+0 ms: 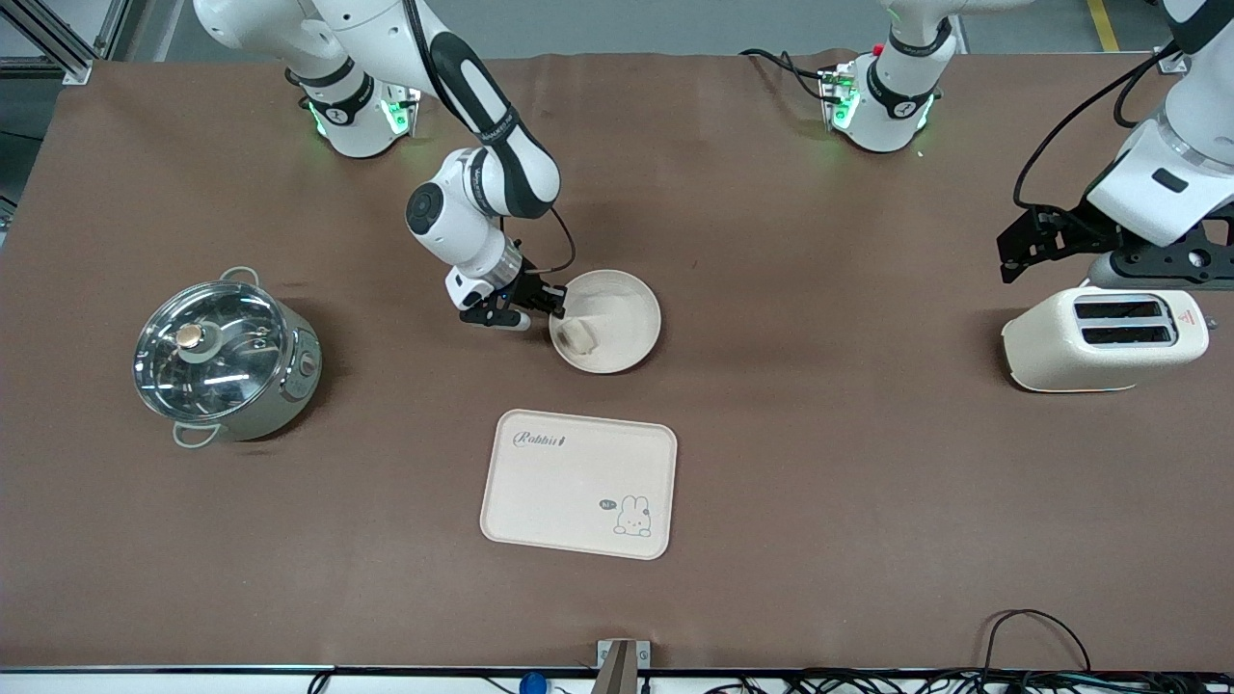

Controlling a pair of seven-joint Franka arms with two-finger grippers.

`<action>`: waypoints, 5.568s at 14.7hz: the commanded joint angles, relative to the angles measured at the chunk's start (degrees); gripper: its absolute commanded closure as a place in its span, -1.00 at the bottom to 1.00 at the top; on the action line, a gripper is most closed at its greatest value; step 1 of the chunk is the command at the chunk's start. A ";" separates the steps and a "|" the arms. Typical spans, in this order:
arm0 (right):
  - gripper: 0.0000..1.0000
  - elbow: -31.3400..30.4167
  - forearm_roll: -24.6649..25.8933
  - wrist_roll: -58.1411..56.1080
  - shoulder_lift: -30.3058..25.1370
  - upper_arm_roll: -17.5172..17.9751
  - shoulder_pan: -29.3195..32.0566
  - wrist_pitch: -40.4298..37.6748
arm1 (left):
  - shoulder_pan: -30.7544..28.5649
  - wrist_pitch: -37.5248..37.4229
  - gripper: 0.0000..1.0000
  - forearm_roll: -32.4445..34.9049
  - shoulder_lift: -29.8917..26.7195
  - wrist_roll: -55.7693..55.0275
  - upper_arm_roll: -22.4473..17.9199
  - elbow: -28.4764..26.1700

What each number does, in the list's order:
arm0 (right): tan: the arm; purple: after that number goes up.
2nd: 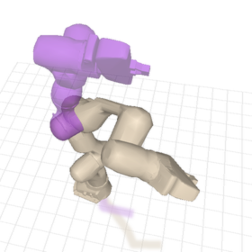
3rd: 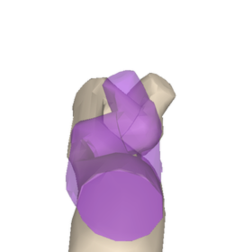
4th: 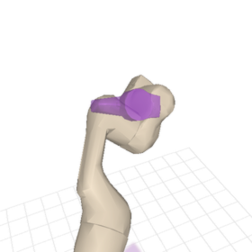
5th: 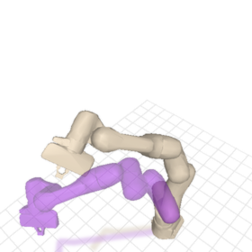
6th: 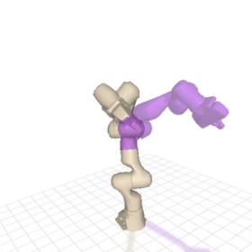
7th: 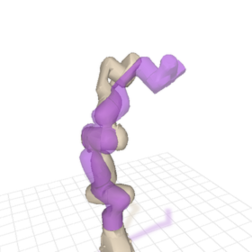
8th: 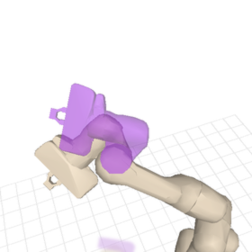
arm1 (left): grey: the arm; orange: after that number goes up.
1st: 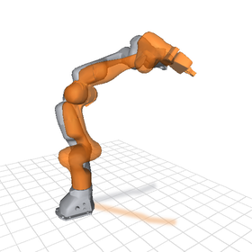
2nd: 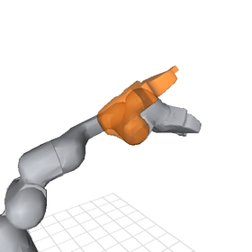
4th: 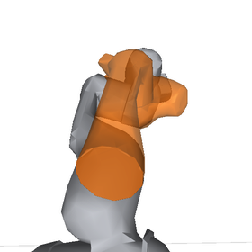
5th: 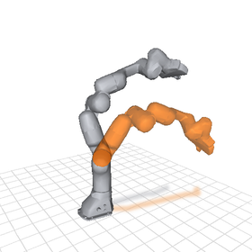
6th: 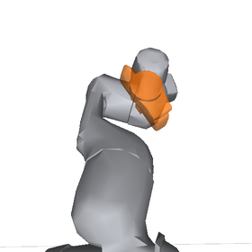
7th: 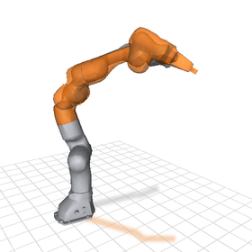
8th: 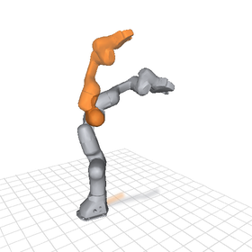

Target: Place bun in plate and plate on tray

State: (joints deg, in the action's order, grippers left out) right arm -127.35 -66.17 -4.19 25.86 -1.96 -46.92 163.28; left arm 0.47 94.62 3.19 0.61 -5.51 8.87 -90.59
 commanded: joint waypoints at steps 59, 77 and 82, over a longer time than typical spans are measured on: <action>-1.00 49.57 34.78 11.66 12.66 -10.86 22.14 -55.92 | -1.08 -3.39 -1.00 -4.07 2.02 2.17 -0.61 5.60; -1.00 36.47 66.78 6.77 -26.47 -15.17 30.39 -78.37 | -1.00 -3.47 -1.00 -3.98 2.02 2.52 -0.53 5.60; -1.00 36.39 66.61 1.20 -29.64 -5.60 46.22 -78.82 | -1.00 -3.47 -1.00 -3.98 2.02 2.52 -0.53 5.60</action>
State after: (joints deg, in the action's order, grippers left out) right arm -88.43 -0.25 -3.03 -0.79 -11.48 -3.33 84.01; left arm -0.29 92.19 -0.10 2.51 -4.43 8.33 -85.92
